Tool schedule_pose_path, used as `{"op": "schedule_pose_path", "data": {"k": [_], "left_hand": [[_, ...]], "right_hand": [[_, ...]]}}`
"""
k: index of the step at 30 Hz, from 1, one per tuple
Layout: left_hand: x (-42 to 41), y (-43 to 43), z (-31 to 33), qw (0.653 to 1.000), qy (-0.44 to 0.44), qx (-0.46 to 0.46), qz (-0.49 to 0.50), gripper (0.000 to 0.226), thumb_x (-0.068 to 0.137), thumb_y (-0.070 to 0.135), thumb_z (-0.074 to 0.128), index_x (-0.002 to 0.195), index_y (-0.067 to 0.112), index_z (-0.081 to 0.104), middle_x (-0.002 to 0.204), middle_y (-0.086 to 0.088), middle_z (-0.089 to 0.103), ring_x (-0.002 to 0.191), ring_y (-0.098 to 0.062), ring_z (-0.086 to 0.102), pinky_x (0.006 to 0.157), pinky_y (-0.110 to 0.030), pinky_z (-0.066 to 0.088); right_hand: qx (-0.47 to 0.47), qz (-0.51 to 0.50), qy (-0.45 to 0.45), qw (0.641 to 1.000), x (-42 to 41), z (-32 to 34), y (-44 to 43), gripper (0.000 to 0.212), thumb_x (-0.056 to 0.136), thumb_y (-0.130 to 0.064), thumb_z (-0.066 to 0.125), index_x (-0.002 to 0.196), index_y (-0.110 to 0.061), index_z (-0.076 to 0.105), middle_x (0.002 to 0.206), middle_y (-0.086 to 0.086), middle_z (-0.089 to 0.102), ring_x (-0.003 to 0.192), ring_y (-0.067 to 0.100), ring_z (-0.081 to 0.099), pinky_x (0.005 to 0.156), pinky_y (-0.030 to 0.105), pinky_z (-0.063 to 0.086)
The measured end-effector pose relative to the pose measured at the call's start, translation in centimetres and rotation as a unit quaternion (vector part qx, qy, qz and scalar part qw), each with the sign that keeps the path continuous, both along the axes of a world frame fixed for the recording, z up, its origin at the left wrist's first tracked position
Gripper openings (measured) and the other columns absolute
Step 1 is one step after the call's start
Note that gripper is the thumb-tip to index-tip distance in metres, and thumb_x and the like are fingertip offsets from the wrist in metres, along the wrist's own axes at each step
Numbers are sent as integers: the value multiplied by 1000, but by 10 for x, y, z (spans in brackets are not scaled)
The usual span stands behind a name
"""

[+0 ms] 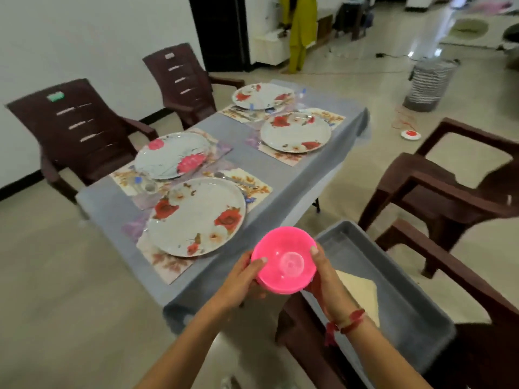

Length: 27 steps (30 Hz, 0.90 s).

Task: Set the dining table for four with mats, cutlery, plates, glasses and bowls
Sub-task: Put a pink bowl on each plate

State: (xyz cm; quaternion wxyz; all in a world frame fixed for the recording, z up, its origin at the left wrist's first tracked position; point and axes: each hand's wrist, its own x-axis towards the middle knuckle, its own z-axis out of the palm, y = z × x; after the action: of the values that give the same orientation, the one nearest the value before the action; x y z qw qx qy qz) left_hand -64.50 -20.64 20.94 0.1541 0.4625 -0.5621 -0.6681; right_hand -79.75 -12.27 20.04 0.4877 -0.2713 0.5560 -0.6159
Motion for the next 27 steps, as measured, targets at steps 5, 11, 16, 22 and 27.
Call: {"op": "schedule_pose_path", "data": {"k": [5, 11, 16, 22, 27], "left_hand": [[70, -37, 7, 995, 48, 39, 80, 46, 83, 60, 56, 124, 46, 41, 127, 9, 51, 117, -21, 53, 89, -40, 53], [136, -81, 2, 956, 140, 118, 231, 37, 91, 45, 51, 121, 24, 48, 119, -11, 58, 93, -29, 66, 68, -36, 57], [166, -110, -3, 951, 130, 104, 259, 54, 89, 54, 51, 132, 22, 42, 122, -14, 57, 99, -31, 64, 69, -35, 57], [170, -143, 1, 957, 116, 94, 249, 71, 75, 71, 40, 133, 30, 41, 122, -11, 59, 99, -29, 66, 66, -34, 57], [157, -175, -6, 945, 123, 122, 277, 82, 67, 80, 29, 129, 28, 46, 116, -12, 63, 100, -28, 66, 74, -40, 57]], "right_hand": [[15, 22, -33, 999, 70, 5, -65, 86, 51, -88, 57, 120, -39, 56, 124, 2, 62, 110, 23, 61, 81, 47, 55], [18, 29, 104, 994, 149, 19, -134, 56, 68, -80, 48, 112, -46, 52, 126, -3, 51, 112, 20, 54, 90, 50, 51], [30, 45, 229, 972, 165, 33, -176, 13, 89, -36, 60, 96, -34, 49, 112, 3, 56, 100, 21, 59, 81, 48, 56], [63, 71, 308, 946, 151, 41, -225, 5, 87, -23, 59, 86, -18, 57, 88, 1, 60, 83, 24, 64, 65, 45, 59], [51, 117, 350, 928, 139, 41, -269, 12, 92, -18, 51, 85, -12, 58, 82, 4, 59, 76, 26, 62, 63, 45, 58]]}}
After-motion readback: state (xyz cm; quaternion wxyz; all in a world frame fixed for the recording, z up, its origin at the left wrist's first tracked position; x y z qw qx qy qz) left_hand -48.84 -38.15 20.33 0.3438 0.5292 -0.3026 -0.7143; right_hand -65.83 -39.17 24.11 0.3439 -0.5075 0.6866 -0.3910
